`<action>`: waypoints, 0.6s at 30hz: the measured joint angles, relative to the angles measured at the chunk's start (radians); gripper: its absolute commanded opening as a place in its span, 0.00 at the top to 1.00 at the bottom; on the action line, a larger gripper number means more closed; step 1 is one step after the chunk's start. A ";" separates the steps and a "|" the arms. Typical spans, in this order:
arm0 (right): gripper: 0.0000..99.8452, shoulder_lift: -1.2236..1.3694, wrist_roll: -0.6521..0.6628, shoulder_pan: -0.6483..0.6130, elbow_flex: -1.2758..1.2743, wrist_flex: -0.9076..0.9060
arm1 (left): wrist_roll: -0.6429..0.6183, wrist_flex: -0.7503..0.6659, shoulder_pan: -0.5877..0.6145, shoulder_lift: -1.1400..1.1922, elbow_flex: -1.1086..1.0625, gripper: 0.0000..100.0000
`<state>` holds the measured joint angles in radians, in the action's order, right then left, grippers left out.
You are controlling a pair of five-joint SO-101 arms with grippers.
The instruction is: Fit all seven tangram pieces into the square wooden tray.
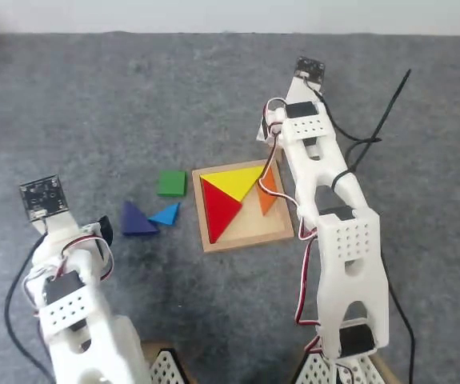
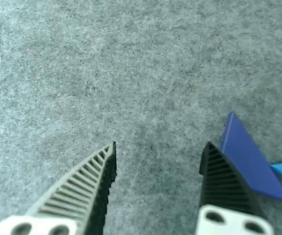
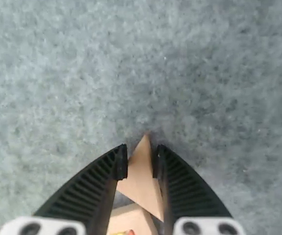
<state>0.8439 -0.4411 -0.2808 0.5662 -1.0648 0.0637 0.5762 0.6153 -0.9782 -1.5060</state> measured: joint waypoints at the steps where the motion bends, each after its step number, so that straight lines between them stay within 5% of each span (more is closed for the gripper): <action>1: 0.91 0.000 0.032 0.000 0.002 -0.005 | 0.000 0.000 0.000 0.000 0.000 0.73; 18: 0.91 -0.003 0.292 0.101 0.018 -0.239 | 0.000 0.000 0.000 0.000 0.000 0.73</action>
<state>0.8408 -0.1496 -0.1795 0.5846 -1.3042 0.0637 0.5762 0.6153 -0.9782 -1.5060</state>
